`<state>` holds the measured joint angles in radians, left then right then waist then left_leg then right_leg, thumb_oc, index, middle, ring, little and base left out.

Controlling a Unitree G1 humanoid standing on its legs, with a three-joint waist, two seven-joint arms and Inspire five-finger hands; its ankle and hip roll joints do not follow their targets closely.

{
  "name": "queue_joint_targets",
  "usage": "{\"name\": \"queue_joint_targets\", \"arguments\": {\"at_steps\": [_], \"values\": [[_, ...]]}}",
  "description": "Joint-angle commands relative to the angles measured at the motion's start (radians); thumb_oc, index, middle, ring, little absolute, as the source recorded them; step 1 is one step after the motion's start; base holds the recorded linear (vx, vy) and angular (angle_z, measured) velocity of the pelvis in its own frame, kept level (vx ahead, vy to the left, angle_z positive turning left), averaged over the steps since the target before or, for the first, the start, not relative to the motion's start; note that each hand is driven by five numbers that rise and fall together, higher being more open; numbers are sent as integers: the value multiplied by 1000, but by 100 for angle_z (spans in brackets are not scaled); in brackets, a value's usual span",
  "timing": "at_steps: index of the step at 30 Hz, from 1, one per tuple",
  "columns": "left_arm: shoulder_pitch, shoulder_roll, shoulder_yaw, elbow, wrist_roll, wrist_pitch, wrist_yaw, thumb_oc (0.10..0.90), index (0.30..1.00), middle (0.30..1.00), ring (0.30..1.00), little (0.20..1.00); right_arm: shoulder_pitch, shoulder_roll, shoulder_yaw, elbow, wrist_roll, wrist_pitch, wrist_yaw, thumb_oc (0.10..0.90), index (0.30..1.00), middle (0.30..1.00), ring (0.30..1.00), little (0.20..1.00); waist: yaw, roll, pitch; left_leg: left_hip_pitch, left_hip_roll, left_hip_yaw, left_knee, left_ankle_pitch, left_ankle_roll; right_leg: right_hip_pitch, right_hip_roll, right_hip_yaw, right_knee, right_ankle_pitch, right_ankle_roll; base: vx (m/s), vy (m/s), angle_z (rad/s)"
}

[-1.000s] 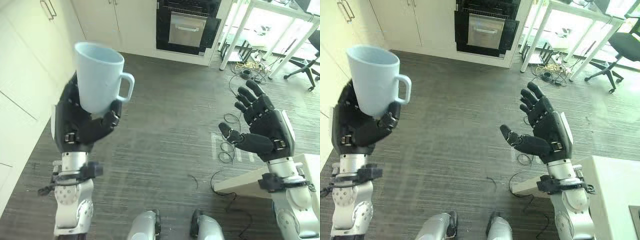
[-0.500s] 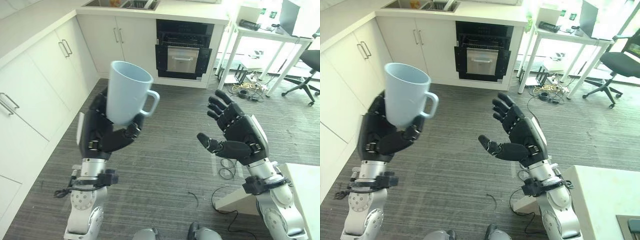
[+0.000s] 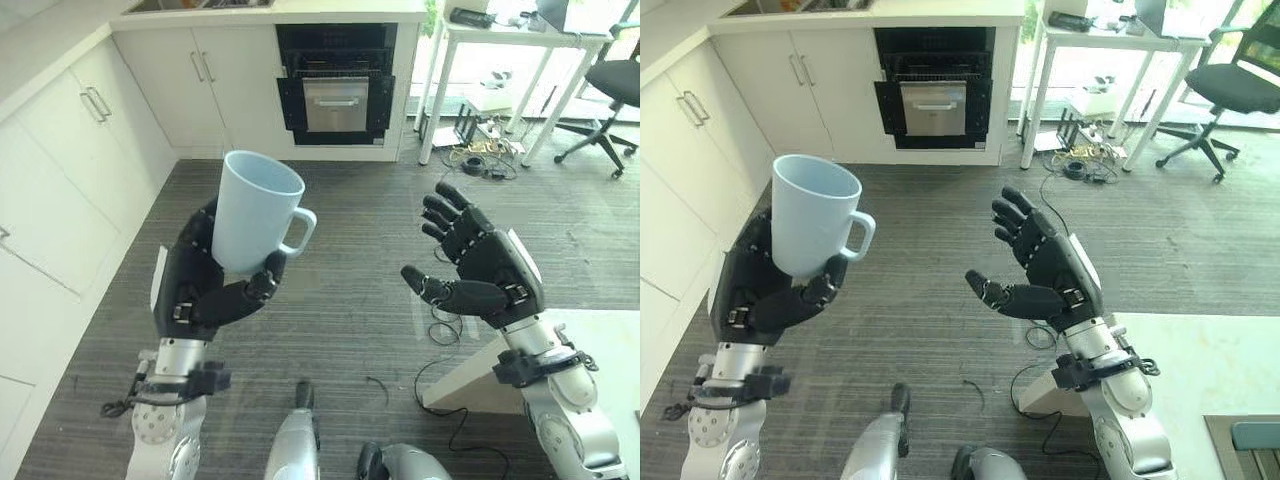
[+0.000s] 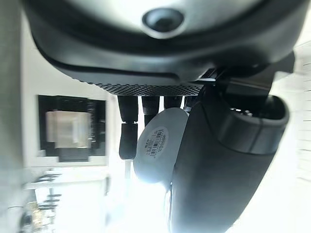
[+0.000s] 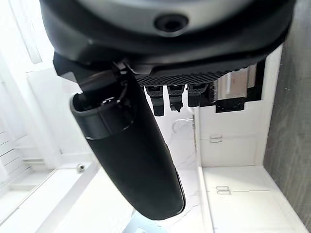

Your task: Place the dishes in the dishwasher.

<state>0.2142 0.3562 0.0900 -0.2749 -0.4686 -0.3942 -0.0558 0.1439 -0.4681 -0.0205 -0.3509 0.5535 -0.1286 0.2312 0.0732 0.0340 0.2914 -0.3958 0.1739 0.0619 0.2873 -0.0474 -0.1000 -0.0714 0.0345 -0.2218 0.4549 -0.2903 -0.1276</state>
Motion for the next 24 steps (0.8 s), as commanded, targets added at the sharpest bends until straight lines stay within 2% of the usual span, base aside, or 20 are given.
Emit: {"name": "queue_joint_targets", "arguments": {"at_steps": [1, 2, 3, 7, 9, 11, 12, 13, 14, 15, 16, 17, 18, 20, 21, 22, 24], "values": [[-89, 35, 49, -129, -37, -141, -11, 400, 300, 300, 300, 300, -61, -5, -59, -130, 47, -109, 46, 800, 900, 900, 900, 900, -26, -16, -68, 81, -20, 39, 13, -20, 1, 186, -31, 34, -155, -55, 152, 384, 167, 7], [-91, 38, 49, -128, -33, -140, -6, 400, 300, 300, 300, 300, -56, -3, -61, -132, 51, -110, 53, 800, 900, 900, 900, 900, -28, -11, -70, 84, -22, 29, 13, -21, 6, 190, -29, 35, -155, -50, 156, 464, 203, -1], [-96, 51, 62, -131, -31, -127, -5, 400, 300, 300, 300, 300, -36, 2, -74, -140, 73, -120, 63, 800, 900, 900, 900, 900, -24, -12, -84, 105, -43, 12, 13, -38, 19, 207, -47, 31, -155, -43, 180, 438, 185, -17], [-122, 72, 63, -139, -34, -90, -26, 400, 300, 300, 300, 300, -20, 18, -87, -151, 84, -119, 37, 800, 900, 900, 900, 900, 3, -45, -114, 142, -108, 5, 13, -69, 64, 244, -115, -8, -155, -7, 233, 402, 169, -19], [-139, 77, 63, -142, -34, -77, -55, 400, 300, 300, 300, 300, -26, 36, -91, -147, 70, -119, 12, 800, 900, 900, 900, 900, 12, -59, -127, 165, -158, -18, 13, -89, 104, 257, -138, -21, -155, 88, 268, 431, 212, 28], [-152, 78, 61, -150, -17, -57, -59, 400, 300, 300, 300, 300, -33, 53, -86, -140, 63, -123, -1, 800, 900, 900, 900, 900, 17, -64, -134, 183, -198, -45, 13, -109, 133, 275, -145, -28, -125, 188, 281, 355, 213, 52], [-163, 79, 60, -149, -12, -41, -59, 400, 300, 300, 300, 300, -40, 73, -71, -133, 49, -129, -12, 800, 900, 900, 900, 900, 20, -57, -133, 208, -227, -60, 13, -128, 155, 221, -174, -36, 65, 275, 292, 317, 272, 59], [-170, 80, 57, -147, -4, -34, -54, 400, 300, 300, 300, 300, -44, 82, -59, -133, 42, -131, -16, 800, 900, 900, 900, 900, 14, -40, -133, 223, -229, -71, 13, -136, 164, 168, -178, -38, 185, 306, 287, 235, 255, 47], [-174, 80, 56, -146, 1, -31, -50, 400, 300, 300, 300, 300, -47, 85, -51, -133, 40, -131, -16, 800, 900, 900, 900, 900, 13, -38, -131, 229, -235, -70, 13, -140, 169, 129, -188, -29, 253, 302, 283, 220, 229, 51], [-175, 79, 46, -144, 24, -32, -24, 400, 300, 300, 300, 300, -59, 96, -21, -134, 28, -121, -14, 800, 900, 900, 900, 900, -3, -23, -115, 272, -234, -60, 13, -158, 174, 23, -198, -7, 356, 289, 258, 178, 170, 39], [-178, 77, 40, -141, 39, -35, -6, 400, 300, 300, 300, 300, -67, 96, -7, -129, 23, -120, -11, 800, 900, 900, 900, 900, -7, -18, -113, 274, -230, -48, 13, -155, 174, -18, -191, -5, 336, 261, 239, 281, 129, 18], [-185, 82, 28, -136, 43, -30, 11, 400, 300, 300, 300, 300, -72, 86, 10, -119, 25, -124, -7, 800, 900, 900, 900, 900, -14, -13, -106, 283, -228, -38, 13, -154, 169, -30, -166, -25, 251, 193, 217, 254, 1, -13], [-194, 86, 23, -133, 42, -28, 16, 400, 300, 300, 300, 300, -78, 73, 14, -112, 35, -128, -9, 800, 900, 900, 900, 900, -18, -12, -104, 285, -228, -36, 13, -153, 166, -30, -147, -47, 161, 179, 212, 324, -69, -28], [-204, 101, 28, -129, 30, -26, 7, 400, 300, 300, 300, 300, -77, 52, 2, -100, 60, -142, -5, 800, 900, 900, 900, 900, -32, -15, -88, 310, -224, -28, 13, -172, 162, -48, -151, -98, -48, 200, 214, 289, -130, -17], [-198, 107, 37, -130, 18, -28, -3, 400, 300, 300, 300, 300, -78, 43, -7, -94, 77, -146, 0, 800, 900, 900, 900, 900, -41, -22, -76, 333, -224, -20, 13, -189, 158, -55, -155, -109, -155, 232, 226, 300, -174, 10], [-190, 106, 44, -130, 14, -31, -9, 400, 300, 300, 300, 300, -74, 37, -18, -93, 99, -148, 12, 800, 900, 900, 900, 900, -53, -40, -67, 355, -242, -10, 13, -205, 159, -110, -181, -89, -155, 241, 245, 341, -191, 20], [-172, 103, 52, -139, 19, -30, -6, 400, 300, 300, 300, 300, -60, 33, -42, -102, 129, -136, 46, 800, 900, 900, 900, 900, -73, -55, -63, 394, -261, 0, 13, -234, 163, -193, -209, -43, -155, 280, 273, 413, -183, 19]]}}
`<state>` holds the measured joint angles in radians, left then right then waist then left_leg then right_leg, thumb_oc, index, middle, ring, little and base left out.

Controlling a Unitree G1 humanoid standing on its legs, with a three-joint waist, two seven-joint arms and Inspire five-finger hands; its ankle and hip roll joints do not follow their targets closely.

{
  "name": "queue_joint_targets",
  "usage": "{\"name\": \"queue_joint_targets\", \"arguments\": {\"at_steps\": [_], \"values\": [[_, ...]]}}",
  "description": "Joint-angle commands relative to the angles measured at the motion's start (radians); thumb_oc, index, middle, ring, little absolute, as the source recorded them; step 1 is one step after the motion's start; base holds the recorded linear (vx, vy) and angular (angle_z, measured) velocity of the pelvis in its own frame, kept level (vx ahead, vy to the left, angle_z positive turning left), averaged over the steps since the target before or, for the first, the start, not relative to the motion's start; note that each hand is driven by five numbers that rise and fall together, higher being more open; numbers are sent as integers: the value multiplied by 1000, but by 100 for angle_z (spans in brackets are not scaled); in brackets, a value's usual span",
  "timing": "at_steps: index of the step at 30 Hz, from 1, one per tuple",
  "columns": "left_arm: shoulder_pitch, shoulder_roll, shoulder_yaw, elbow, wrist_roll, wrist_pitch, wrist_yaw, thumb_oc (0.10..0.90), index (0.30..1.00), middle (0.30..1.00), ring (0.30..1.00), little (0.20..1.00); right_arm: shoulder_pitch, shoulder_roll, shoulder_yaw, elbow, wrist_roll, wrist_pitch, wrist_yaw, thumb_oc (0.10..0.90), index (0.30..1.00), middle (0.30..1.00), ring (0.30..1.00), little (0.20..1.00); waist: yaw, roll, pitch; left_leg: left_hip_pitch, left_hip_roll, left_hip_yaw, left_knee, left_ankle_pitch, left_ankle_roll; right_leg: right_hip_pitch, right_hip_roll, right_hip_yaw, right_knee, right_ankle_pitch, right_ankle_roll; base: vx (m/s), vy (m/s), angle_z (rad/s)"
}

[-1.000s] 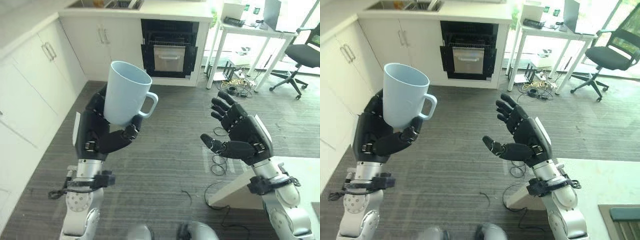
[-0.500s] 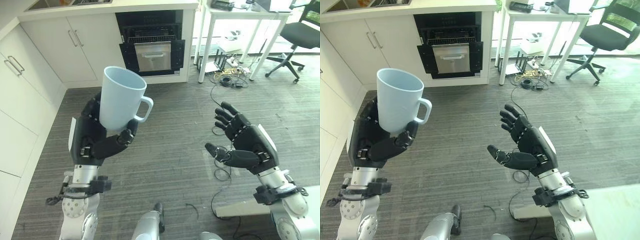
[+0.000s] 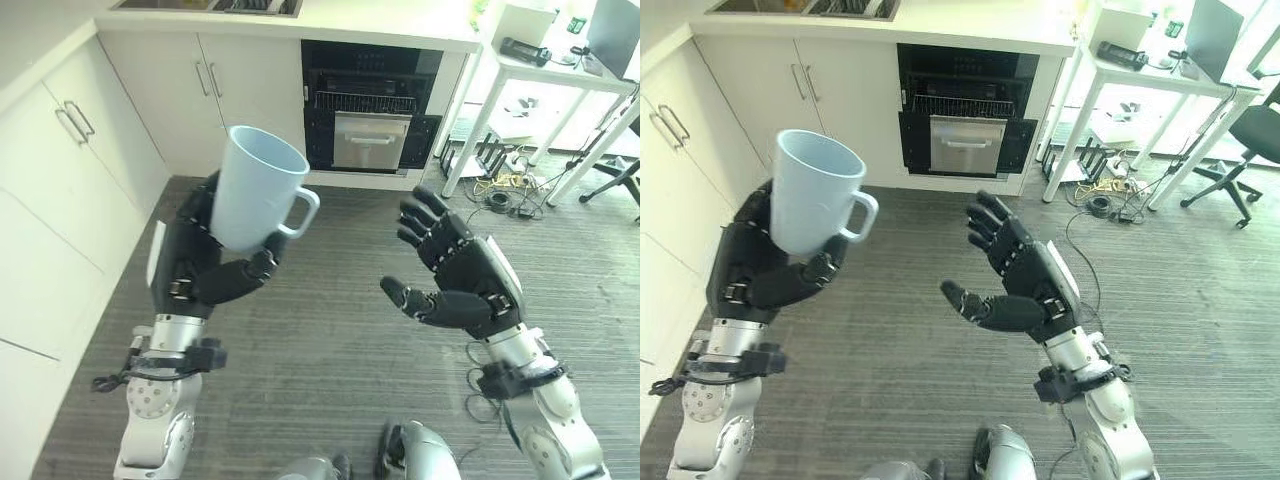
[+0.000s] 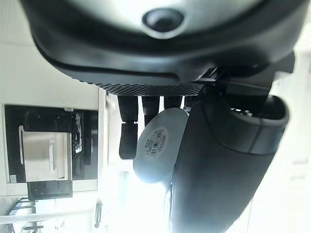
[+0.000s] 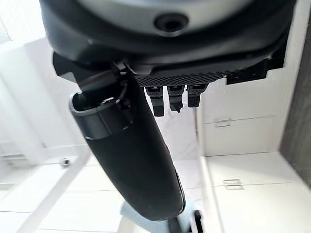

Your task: Place the dishes in the dishwasher.

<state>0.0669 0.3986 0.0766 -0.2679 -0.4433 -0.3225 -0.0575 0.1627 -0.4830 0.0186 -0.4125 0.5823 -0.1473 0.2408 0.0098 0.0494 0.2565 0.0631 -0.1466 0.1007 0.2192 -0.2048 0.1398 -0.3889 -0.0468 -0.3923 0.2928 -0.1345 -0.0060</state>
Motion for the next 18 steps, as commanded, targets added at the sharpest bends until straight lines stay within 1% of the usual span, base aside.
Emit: {"name": "queue_joint_targets", "arguments": {"at_steps": [1, 3, 4, 6, 7, 8, 9, 10, 11, 12, 13, 14, 15, 16, 17, 18], "values": [[-5, 58, 67, -151, 0, -116, 3, 400, 300, 300, 300, 300, -64, 49, -91, -48, 105, -114, 65, 800, 900, 900, 900, 900, -20, -72, -30, -37, 56, -37, 81, -101, -68, 107, -135, 143, 7, 152, 156, 483, -205, 22], [17, 50, 64, -152, 1, -140, 7, 400, 300, 300, 300, 300, -52, 41, -90, -56, 106, -116, 66, 800, 900, 900, 900, 900, -26, -77, -39, -9, 54, -39, 81, -124, -69, 120, -126, 145, 7, 139, 153, 450, -220, 22], [18, 50, 57, -155, -4, -137, 14, 400, 300, 300, 300, 300, -52, 35, -89, -60, 103, -112, 51, 800, 900, 900, 900, 900, -29, -78, -48, 5, 56, -41, 81, -132, -69, 126, -123, 146, 7, 139, 150, 437, -242, 48], [14, 46, 51, -160, -10, -125, 26, 400, 300, 300, 300, 300, -66, 23, -94, -66, 86, -108, 32, 800, 900, 900, 900, 900, -37, -72, -63, 46, 77, -41, 81, -153, -75, 144, -113, 133, 7, 126, 141, 471, -274, 17], [21, 39, 56, -168, -22, -111, 14, 400, 300, 300, 300, 300, -65, 17, -110, -77, 93, -105, 35, 800, 900, 900, 900, 900, -40, -69, -75, 72, 94, -35, 81, -162, -87, 156, -102, 120, 7, 110, 129, 453, -286, -15], [29, 34, 59, -173, -23, -105, 6, 400, 300, 300, 300, 300, -60, 16, -119, -81, 100, -102, 37, 800, 900, 900, 900, 900, -43, -67, -81, 86, 105, -30, 81, -157, -96, 163, -94, 115, 7, 99, 119, 447, -278, -4], [36, 30, 60, -176, -22, -103, 3, 400, 300, 300, 300, 300, -56, 16, -125, -83, 102, -97, 36, 800, 900, 900, 900, 900, -43, -59, -83, 104, 117, -26, 81, -144, -106, 175, -81, 113, 7, 85, 111, 422, -271, -16], [45, 23, 60, -176, -28, -98, 1, 400, 300, 300, 300, 300, -50, 12, -137, -88, 112, -83, 39, 800, 900, 900, 900, 900, -46, -54, -90, 132, 127, -16, 81, -67, -133, 191, -60, 119, 7, 60, 92, 356, -242, -27], [48, 21, 60, -177, -29, -98, 1, 400, 300, 300, 300, 300, -48, 10, -142, -89, 113, -80, 43, 800, 900, 900, 900, 900, -46, -60, -95, 136, 123, -11, 81, -24, -144, 192, -60, 124, 7, 53, 83, 340, -252, -26], [50, 16, 58, -176, -28, -99, -2, 400, 300, 300, 300, 300, -43, 7, -147, -89, 109, -80, 48, 800, 900, 900, 900, 900, -43, -66, -98, 152, 121, -2, 81, 53, -165, 206, -56, 131, 7, 34, 70, 234, -218, -24], [49, 10, 51, -174, -22, -102, -3, 400, 300, 300, 300, 300, -39, 1, -151, -91, 103, -80, 49, 800, 900, 900, 900, 900, -39, -73, -93, 106, 126, 15, 184, 120, -194, 231, -54, 136, 7, 12, 52, 213, -219, -16], [46, 10, 45, -174, -18, -103, -3, 400, 300, 300, 300, 300, -38, -3, -153, -89, 101, -83, 45, 800, 900, 900, 900, 900, -36, -79, -92, 61, 128, 27, 249, 142, -205, 241, -57, 139, 7, 3, 42, 174, -232, 4], [37, 5, 28, -170, -6, -107, -5, 400, 300, 300, 300, 300, -45, -7, -153, -82, 93, -90, 33, 800, 900, 900, 900, 900, -30, -93, -81, -20, 138, 56, 332, 146, -204, 269, -68, 138, 7, -10, 31, 148, -192, 3], [22, 2, 11, -161, 3, -110, -6, 400, 300, 300, 300, 300, -59, -13, -147, -72, 90, -98, 14, 800, 900, 900, 900, 900, -24, -96, -66, -87, 152, 72, 356, 100, -184, 296, -64, 133, 7, -23, 27, 144, -161, 4], [15, 2, 6, -157, 6, -113, -6, 400, 300, 300, 300, 300, -69, -13, -140, -63, 89, -102, 8, 800, 900, 900, 900, 900, -20, -100, -60, -105, 143, 78, 331, 88, -169, 302, -65, 135, 7, -27, 29, 188, -91, -5], [15, 7, 3, -152, 12, -120, -2, 400, 300, 300, 300, 300, -86, -11, -125, -55, 86, -102, 1, 800, 900, 900, 900, 900, -13, -95, -52, -95, 131, 88, 234, 71, -155, 317, -55, 139, 7, -36, 39, 171, -25, -9]]}}
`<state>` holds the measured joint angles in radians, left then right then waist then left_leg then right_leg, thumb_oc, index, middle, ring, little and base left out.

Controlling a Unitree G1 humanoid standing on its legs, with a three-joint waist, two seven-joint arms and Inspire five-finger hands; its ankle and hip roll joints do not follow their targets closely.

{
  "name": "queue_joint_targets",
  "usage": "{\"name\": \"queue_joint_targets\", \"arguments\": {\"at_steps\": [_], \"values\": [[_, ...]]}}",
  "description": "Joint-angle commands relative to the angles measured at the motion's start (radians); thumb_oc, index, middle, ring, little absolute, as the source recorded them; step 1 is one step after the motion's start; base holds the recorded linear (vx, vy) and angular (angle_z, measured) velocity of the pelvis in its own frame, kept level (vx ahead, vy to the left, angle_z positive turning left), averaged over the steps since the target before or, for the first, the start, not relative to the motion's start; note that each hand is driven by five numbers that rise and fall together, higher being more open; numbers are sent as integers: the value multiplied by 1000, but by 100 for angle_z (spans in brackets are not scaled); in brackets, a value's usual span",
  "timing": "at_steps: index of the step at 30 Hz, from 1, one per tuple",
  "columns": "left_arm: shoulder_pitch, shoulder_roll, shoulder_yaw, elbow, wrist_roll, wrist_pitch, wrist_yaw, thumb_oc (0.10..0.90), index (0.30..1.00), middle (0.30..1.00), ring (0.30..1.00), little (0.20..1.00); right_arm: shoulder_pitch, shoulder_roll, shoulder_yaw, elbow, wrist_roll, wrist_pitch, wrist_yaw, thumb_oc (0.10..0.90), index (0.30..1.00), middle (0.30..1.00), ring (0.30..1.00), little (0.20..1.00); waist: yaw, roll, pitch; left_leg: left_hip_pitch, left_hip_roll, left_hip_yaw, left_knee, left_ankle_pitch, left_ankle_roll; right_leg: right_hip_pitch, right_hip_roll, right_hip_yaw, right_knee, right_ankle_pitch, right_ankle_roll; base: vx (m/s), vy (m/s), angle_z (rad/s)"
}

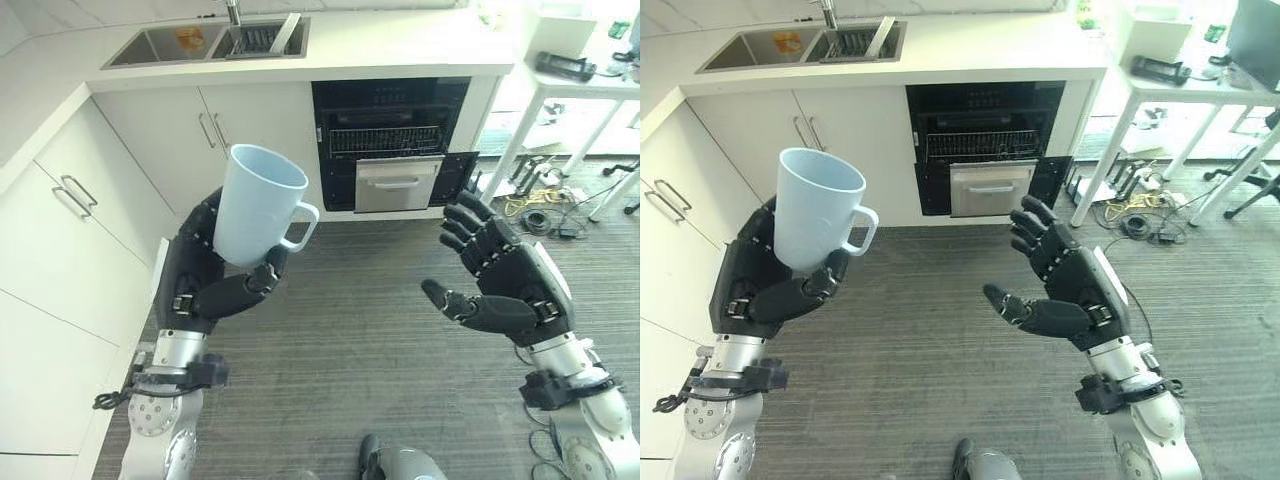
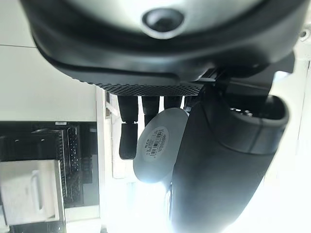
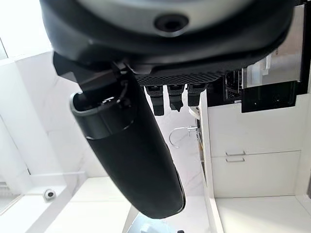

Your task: Place the dishes in the dishwasher.

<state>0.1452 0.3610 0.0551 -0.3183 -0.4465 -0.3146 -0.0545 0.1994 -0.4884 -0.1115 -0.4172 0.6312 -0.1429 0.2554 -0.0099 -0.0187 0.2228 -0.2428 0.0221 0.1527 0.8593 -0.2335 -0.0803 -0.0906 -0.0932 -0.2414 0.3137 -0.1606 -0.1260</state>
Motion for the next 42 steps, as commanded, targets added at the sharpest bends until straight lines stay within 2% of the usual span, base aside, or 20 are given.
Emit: {"name": "queue_joint_targets", "arguments": {"at_steps": [1, 2, 4, 6, 9, 17, 19, 21, 22, 24, 25, 26, 27, 29, 31, 34, 37, 40, 41, 42], "values": [[-62, 47, 25, -100, 17, -132, -3, 400, 300, 300, 300, 300, -130, -3, 12, -48, 31, -103, -15, 800, 900, 900, 900, 900, 10, -26, -17, 229, -45, 42, -474, 101, 69, 24, -6, -4, -14, -12, 166, 226, 8, -22], [-52, 54, 28, -96, 14, -140, -4, 400, 300, 300, 300, 300, -137, 6, 26, -43, 19, -102, -16, 800, 900, 900, 900, 900, 11, -10, -14, 218, -35, 38, -559, 83, 68, 30, 15, 7, -14, -17, 176, 181, 27, -48], [-37, 60, 37, -87, 9, -150, -18, 400, 300, 300, 300, 300, -135, 19, 40, -40, 14, -105, -16, 800, 900, 900, 900, 900, 18, 15, -16, 150, -19, -7, -559, 56, 57, 40, 57, 27, -14, -31, 184, 224, 20, -48], [-27, 56, 34, -82, 10, -159, -33, 400, 300, 300, 300, 300, -121, 30, 46, -47, 8, -108, -18, 800, 900, 900, 900, 900, 31, 28, -16, 78, -8, -53, -559, 99, 29, 66, 92, 44, -14, -58, 178, 247, 25, -18], [-37, 48, 20, -84, 23, -162, -28, 400, 300, 300, 300, 300, -109, 27, 44, -56, 9, -104, -11, 800, 900, 900, 900, 900, 47, 29, -9, 7, -8, -82, -559, 138, 17, 109, 118, 71, -14, -101, 162, 239, 71, -18], [-93, 79, 15, -93, 34, -162, -40, 400, 300, 300, 300, 300, -104, 50, 45, -80, 5, -129, -24, 800, 900, 900, 900, 900, 66, -2, -17, 58, -39, -80, -559, 85, 92, 194, 79, 32, -14, -114, 187, 262, 128, -31], [-100, 87, 17, -91, 33, -161, -56, 400, 300, 300, 300, 300, -114, 67, 57, -80, -9, -122, -41, 800, 900, 900, 900, 900, 74, -4, -20, 71, -44, -97, -559, 75, 105, 220, 83, -2, -14, -58, 207, 235, 111, -3], [-111, 97, 18, -90, 42, -158, -60, 400, 300, 300, 300, 300, -120, 86, 79, -82, -15, -120, -47, 800, 900, 900, 900, 900, 73, 5, -14, 98, -43, -108, -559, 52, 133, 156, 54, -42, 169, 23, 251, 253, 136, -11], [-118, 105, 18, -84, 68, -163, -33, 400, 300, 300, 300, 300, -133, 104, 113, -68, -25, -117, -27, 800, 900, 900, 900, 900, 77, 6, -10, 129, -39, -98, -559, 36, 137, 94, -2, -73, 192, 40, 244, 231, 58, -14], [-122, 110, 19, -83, 69, -162, -24, 400, 300, 300, 300, 300, -138, 104, 119, -62, -23, -117, -23, 800, 900, 900, 900, 900, 79, 7, -7, 136, -34, -96, -559, 34, 134, 95, -12, -83, 163, 43, 240, 230, -109, -38], [-135, 124, 26, -79, 64, -163, -13, 400, 300, 300, 300, 300, -150, 98, 133, -46, -15, -128, -8, 800, 900, 900, 900, 900, 72, 3, 14, 163, -20, -87, -559, 18, 115, 85, -67, -64, -14, 44, 242, 255, -253, -57], [-137, 125, 28, -80, 62, -161, -15, 400, 300, 300, 300, 300, -152, 98, 132, -45, -15, -128, -6, 800, 900, 900, 900, 900, 68, -3, 18, 164, -21, -81, -559, 17, 114, 60, -91, -48, -14, 61, 251, 363, -444, -37], [-136, 129, 33, -91, 65, -152, -3, 400, 300, 300, 300, 300, -159, 93, 126, -56, -2, -110, 2, 800, 900, 900, 900, 900, 56, -21, 25, 177, -20, -62, -559, -4, 108, -25, -167, 19, -14, 122, 291, 216, -332, -12], [-125, 136, 42, -99, 69, -150, 20, 400, 300, 300, 300, 300, -160, 95, 124, -81, 3, -76, 18, 800, 900, 900, 900, 900, 47, -34, 35, 208, -8, -56, -559, -33, 104, -121, -218, 81, -14, 182, 321, 392, -488, 18], [-112, 141, 56, -110, 65, -153, 30, 400, 300, 300, 300, 300, -162, 92, 120, -92, 16, -63, 41, 800, 900, 900, 900, 900, 49, -45, 48, 236, -1, -59, -559, -50, 106, -147, -226, 87, -14, 199, 323, 380, -464, 1], [-92, 132, 63, -126, 42, -159, 39, 400, 300, 300, 300, 300, -172, 68, 123, -106, 37, -67, 51, 800, 900, 900, 900, 900, 64, -54, 39, 253, 38, -85, -559, -56, 86, -113, -218, 90, -14, 140, 334, 430, -589, 11], [-65, 104, 70, -143, -4, -145, 17, 400, 300, 300, 300, 300, -180, 38, 122, -111, 50, -35, 53, 800, 900, 900, 900, 900, 53, -36, 3, 309, 108, -85, -559, -50, 40, -83, -151, 41, -14, 80, 292, 466, -484, 35], [-43, 85, 62, -161, -14, -136, 16, 400, 300, 300, 300, 300, -153, 10, 95, -117, 73, -19, 64, 800, 900, 900, 900, 900, 39, -36, -10, 332, 134, -65, -559, 77, 21, -53, -117, 17, -14, 48, 240, 333, -348, 46], [-37, 81, 63, -163, -18, -140, 8, 400, 300, 300, 300, 300, -141, 7, 85, -117, 76, -23, 73, 800, 900, 900, 900, 900, 36, -41, -9, 336, 129, -43, -559, 103, 21, -43, -115, 11, -14, 39, 227, 361, -373, 26], [-55, 71, 34, -152, -19, -138, -3, 400, 300, 300, 300, 300, -134, 0, 84, -114, 61, -36, 41, 800, 900, 900, 900, 900, 42, -42, 8, 284, 25, -17, -559, 37, 55, -7, -104, -20, -14, 22, 225, 284, -285, 23]]}}
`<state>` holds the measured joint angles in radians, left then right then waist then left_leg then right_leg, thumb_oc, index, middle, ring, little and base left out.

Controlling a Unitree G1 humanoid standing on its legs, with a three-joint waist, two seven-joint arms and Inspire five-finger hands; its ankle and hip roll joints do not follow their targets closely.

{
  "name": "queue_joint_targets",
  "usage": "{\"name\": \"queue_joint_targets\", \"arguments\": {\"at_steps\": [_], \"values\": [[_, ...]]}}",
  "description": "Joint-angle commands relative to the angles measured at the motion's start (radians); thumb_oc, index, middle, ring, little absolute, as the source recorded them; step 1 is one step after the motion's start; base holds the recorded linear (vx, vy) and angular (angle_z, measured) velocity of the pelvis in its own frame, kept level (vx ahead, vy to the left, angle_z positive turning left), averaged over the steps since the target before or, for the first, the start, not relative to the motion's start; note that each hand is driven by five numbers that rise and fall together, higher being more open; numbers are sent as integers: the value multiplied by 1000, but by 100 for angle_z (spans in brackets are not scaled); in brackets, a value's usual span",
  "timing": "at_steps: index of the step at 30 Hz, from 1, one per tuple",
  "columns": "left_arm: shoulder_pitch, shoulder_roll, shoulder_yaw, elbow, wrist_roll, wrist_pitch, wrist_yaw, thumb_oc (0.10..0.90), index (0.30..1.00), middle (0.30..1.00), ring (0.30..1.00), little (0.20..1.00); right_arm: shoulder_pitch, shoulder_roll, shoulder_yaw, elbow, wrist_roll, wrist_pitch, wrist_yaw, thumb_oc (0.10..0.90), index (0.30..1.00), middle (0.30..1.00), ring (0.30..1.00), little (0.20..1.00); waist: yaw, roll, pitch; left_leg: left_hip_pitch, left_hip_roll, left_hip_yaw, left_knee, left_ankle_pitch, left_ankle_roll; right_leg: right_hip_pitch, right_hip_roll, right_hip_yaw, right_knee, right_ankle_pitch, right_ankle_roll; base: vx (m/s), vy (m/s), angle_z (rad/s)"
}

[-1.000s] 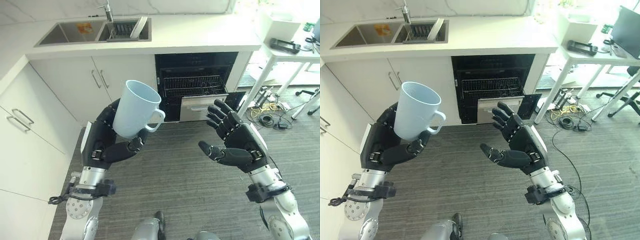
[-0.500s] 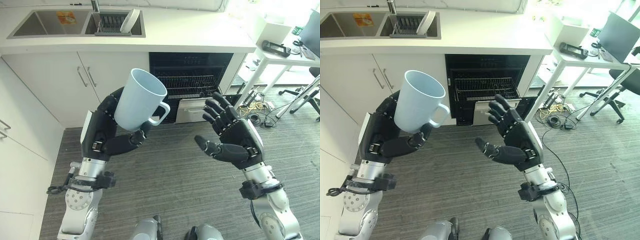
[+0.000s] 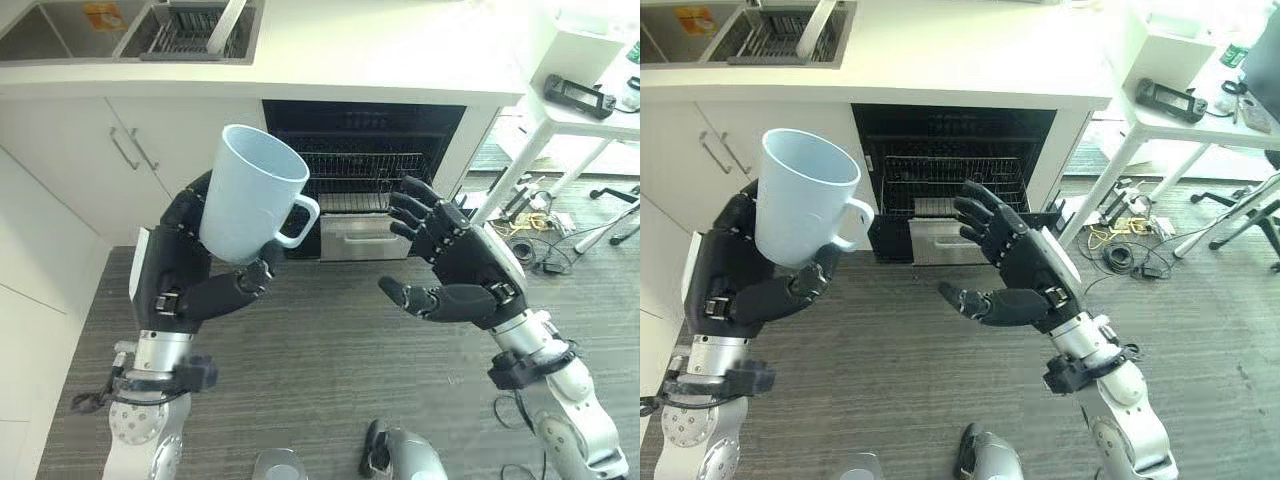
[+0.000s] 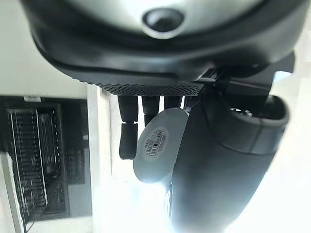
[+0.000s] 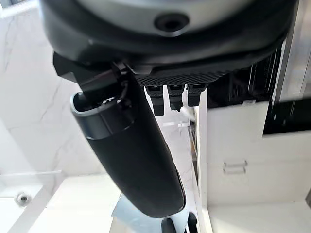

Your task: Place the dishes in the dishwasher.

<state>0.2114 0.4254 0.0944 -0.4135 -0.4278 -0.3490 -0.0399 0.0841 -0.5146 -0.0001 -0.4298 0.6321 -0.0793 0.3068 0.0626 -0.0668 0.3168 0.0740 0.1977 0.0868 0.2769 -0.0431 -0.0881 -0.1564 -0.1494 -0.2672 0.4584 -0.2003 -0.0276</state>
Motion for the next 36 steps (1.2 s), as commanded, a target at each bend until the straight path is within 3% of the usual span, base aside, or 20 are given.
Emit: {"name": "queue_joint_targets", "arguments": {"at_steps": [1, 3, 4, 8, 9, 14, 16, 19, 21, 22, 23, 25, 27, 29, 30, 33, 36], "values": [[-121, 7, -6, -55, -37, -105, -17, 400, 300, 300, 300, 300, -19, 27, -25, -100, 58, -100, -12, 800, 900, 900, 900, 900, -31, 5, -86, -42, -159, 51, 23, -155, 66, 55, -48, 5, -158, 65, 127, 292, -216, 33], [-129, 6, -20, -41, -31, -110, -17, 400, 300, 300, 300, 300, -24, 46, -1, -87, 23, -106, -24, 800, 900, 900, 900, 900, -32, 41, -86, -125, -166, 68, 23, -176, 69, 68, -5, -22, -158, 52, 131, 216, -13, 39], [-141, -4, -44, -32, -7, -118, -14, 400, 300, 300, 300, 300, -25, 59, 24, -73, -9, -122, -44, 800, 900, 900, 900, 900, -15, 65, -85, -234, -145, 38, 23, -107, 34, 98, 40, -26, -158, 15, 120, 274, 1, 49], [-143, -14, -57, -34, 9, -122, -3, 400, 300, 300, 300, 300, -25, 52, 26, -71, -12, -129, -45, 800, 900, 900, 900, 900, 19, 73, -86, -351, -144, -33, 23, -40, 9, 159, 78, -10, -158, -40, 97, 271, 110, 4], [-147, -13, -53, -32, 9, -127, 2, 400, 300, 300, 300, 300, -34, 43, 25, -72, -3, -129, -40, 800, 900, 900, 900, 900, 31, 72, -90, -368, -151, -40, 23, -39, 20, 188, 83, -5, -158, -66, 96, 312, 227, -25], [-158, 9, -40, -24, 1, -143, -10, 400, 300, 300, 300, 300, -14, 52, 4, -73, 23, -155, -18, 800, 900, 900, 900, 900, 50, 46, -98, -332, -177, -47, 23, -68, 68, 246, 41, -22, -158, -67, 130, 233, 167, -33], [-178, 16, -37, -24, 2, -137, -38, 400, 300, 300, 300, 300, -19, 75, 11, -71, 19, -171, -34, 800, 900, 900, 900, 900, 73, 24, -104, -308, -189, -54, 23, -81, 92, 280, 28, -61, -158, -49, 142, 288, 137, -4], [-186, 27, -34, -20, 4, -133, -56, 400, 300, 300, 300, 300, -43, 106, 38, -56, -4, -174, -63, 800, 900, 900, 900, 900, 84, 21, -115, -277, -206, -76, 23, -105, 121, 326, 35, -91, -153, 68, 168, 257, 159, 4], [-194, 28, -34, -15, 15, -131, -56, 400, 300, 300, 300, 300, -45, 121, 50, -54, -17, -178, -65, 800, 900, 900, 900, 900, 78, 27, -121, -254, -223, -84, 23, -129, 144, 271, 14, -73, 35, 119, 173, 198, 195, 0], [-193, 25, -32, -12, 22, -132, -50, 400, 300, 300, 300, 300, -44, 123, 57, -54, -19, -176, -62, 800, 900, 900, 900, 900, 68, 32, -125, -241, -223, -76, 23, -137, 148, 232, 14, -48, 76, 116, 164, 170, 154, -3], [-195, 26, -35, -12, 26, -130, -38, 400, 300, 300, 300, 300, -45, 124, 63, -53, -21, -174, -62, 800, 900, 900, 900, 900, 63, 34, -126, -235, -223, -73, 23, -141, 149, 221, 18, -43, 64, 104, 156, 196, 84, 4], [-215, 36, -45, -4, 28, -117, -8, 400, 300, 300, 300, 300, -58, 119, 78, -37, -19, -174, -63, 800, 900, 900, 900, 900, 57, 37, -129, -227, -221, -71, 23, -138, 140, 224, 45, -49, -85, 53, 134, 210, -23, 6], [-227, 41, -53, 9, 33, -120, 4, 400, 300, 300, 300, 300, -70, 111, 80, -25, -10, -179, -57, 800, 900, 900, 900, 900, 49, 34, -116, -212, -215, -57, 23, -137, 129, 199, 33, -52, -158, 32, 129, 125, -89, -7], [-227, 43, -54, 11, 36, -120, 14, 400, 300, 300, 300, 300, -80, 99, 77, -20, 6, -183, -53, 800, 900, 900, 900, 900, 37, 21, -104, -199, -218, -29, 23, -150, 129, 123, -12, -14, -158, 56, 152, 114, -144, -14], [-228, 43, -55, 8, 39, -114, 17, 400, 300, 300, 300, 300, -78, 93, 65, -27, 22, -174, -49, 800, 900, 900, 900, 900, 18, 12, -100, -185, -221, -17, 23, -167, 132, 62, -46, 47, -158, 107, 178, 200, -229, -4], [-229, 44, -63, 1, 61, -108, 30, 400, 300, 300, 300, 300, -67, 97, 57, -49, 31, -157, -46, 800, 900, 900, 900, 900, -9, 7, -97, -159, -216, -26, 23, -202, 138, -8, -71, 138, -158, 166, 198, 212, -282, 0], [-218, 49, -63, -15, 68, -105, 42, 400, 300, 300, 300, 300, -58, 91, 53, -63, 41, -142, -40, 800, 900, 900, 900, 900, -10, -1, -96, -140, -194, -26, 23, -215, 133, -20, -87, 151, -158, 156, 208, 224, -409, 74]]}}
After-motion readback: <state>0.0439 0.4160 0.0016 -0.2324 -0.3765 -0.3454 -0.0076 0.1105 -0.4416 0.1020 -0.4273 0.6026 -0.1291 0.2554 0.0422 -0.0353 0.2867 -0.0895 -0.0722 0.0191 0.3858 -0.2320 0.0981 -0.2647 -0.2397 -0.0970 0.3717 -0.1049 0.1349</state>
